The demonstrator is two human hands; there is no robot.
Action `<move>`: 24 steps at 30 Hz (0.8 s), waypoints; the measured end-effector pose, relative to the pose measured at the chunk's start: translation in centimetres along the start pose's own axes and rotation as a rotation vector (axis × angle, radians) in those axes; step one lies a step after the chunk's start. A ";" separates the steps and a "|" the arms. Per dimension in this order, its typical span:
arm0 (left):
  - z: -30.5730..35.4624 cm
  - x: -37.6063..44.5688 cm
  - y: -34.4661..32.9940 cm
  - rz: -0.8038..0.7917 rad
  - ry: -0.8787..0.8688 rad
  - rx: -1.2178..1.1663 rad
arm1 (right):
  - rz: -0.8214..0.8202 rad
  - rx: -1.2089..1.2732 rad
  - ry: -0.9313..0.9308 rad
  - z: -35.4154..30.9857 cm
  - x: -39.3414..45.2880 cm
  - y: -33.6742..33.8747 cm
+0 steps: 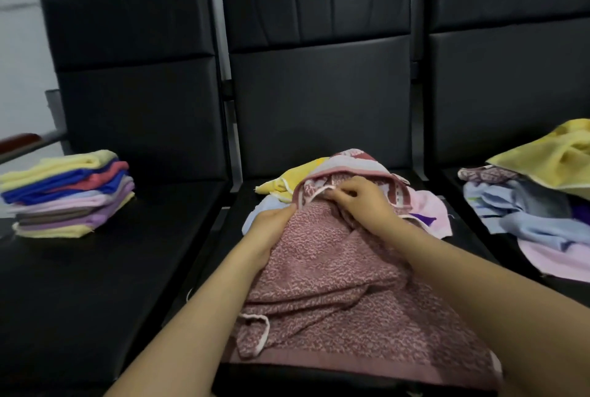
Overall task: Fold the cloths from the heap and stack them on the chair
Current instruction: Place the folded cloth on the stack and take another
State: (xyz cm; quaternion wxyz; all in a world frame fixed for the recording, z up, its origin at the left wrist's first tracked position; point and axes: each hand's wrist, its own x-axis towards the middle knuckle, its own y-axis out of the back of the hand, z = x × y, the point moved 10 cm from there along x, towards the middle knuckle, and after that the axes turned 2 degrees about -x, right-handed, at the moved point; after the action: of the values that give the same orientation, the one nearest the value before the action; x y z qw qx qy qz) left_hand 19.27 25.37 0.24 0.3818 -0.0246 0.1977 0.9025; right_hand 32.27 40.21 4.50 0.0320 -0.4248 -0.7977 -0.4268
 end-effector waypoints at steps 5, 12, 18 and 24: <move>-1.8 0.0 1.2 -0.030 0.036 -0.437 | 0.166 0.439 -0.178 0.5 0.1 3.7; -2.0 -1.9 9.0 0.312 -0.070 -0.920 | 0.553 1.178 -0.679 9.2 -2.5 10.1; -2.8 -4.2 7.6 0.219 0.051 0.020 | 0.363 0.561 -0.912 16.1 -8.6 8.3; 2.6 -3.5 6.3 0.346 -0.260 0.259 | 0.156 0.454 -0.774 14.8 -9.0 8.6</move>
State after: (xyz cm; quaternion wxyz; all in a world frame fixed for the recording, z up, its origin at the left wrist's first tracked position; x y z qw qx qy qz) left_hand 17.62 19.96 5.43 0.2438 0.1750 0.2619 0.9172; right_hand 48.72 47.24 -2.98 -0.1444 -0.5941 -0.7899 -0.0472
